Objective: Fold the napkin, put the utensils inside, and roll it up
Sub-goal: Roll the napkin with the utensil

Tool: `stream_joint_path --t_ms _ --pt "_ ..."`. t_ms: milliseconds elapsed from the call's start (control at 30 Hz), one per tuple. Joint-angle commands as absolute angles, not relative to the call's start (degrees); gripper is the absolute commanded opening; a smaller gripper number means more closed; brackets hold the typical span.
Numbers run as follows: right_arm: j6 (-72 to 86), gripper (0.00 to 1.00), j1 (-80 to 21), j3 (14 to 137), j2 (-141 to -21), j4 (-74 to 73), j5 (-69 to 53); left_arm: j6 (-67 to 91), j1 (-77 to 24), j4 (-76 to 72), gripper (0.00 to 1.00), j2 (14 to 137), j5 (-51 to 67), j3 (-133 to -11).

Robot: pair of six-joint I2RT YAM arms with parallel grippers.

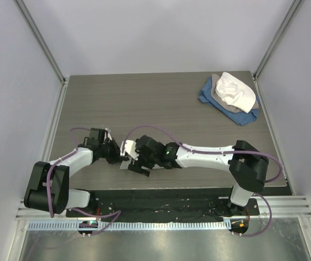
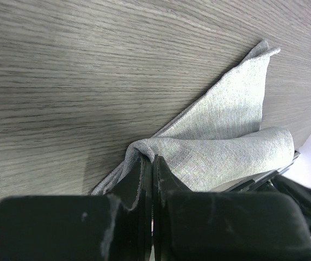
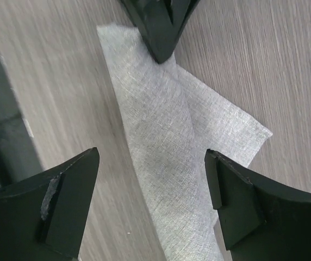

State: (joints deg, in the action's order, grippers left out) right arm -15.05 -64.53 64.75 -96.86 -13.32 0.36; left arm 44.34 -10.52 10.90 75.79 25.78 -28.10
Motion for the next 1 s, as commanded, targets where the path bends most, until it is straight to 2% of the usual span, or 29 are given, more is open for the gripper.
stream_joint_path --t_ms 0,467,733,867,967 --pt "-20.12 0.87 -65.56 64.34 -98.7 -8.7 11.69 42.89 -10.72 12.74 0.0 76.73 26.1 -29.97" --pt "-21.09 0.83 -65.57 64.95 -103.27 -10.02 6.59 42.8 -10.72 12.83 0.0 78.66 25.75 -31.46" --pt "-19.87 0.77 -64.16 65.21 -105.99 -11.07 3.09 42.63 -10.72 12.83 0.0 79.8 25.93 -32.43" --pt "-19.07 0.69 -62.85 65.21 -106.87 -11.86 1.15 42.45 -10.72 12.83 0.0 80.16 25.93 -32.69" --pt "-18.37 0.53 -61.7 65.91 -107.66 -13.7 -3.22 41.84 -10.72 12.92 0.02 79.89 25.84 -33.39"
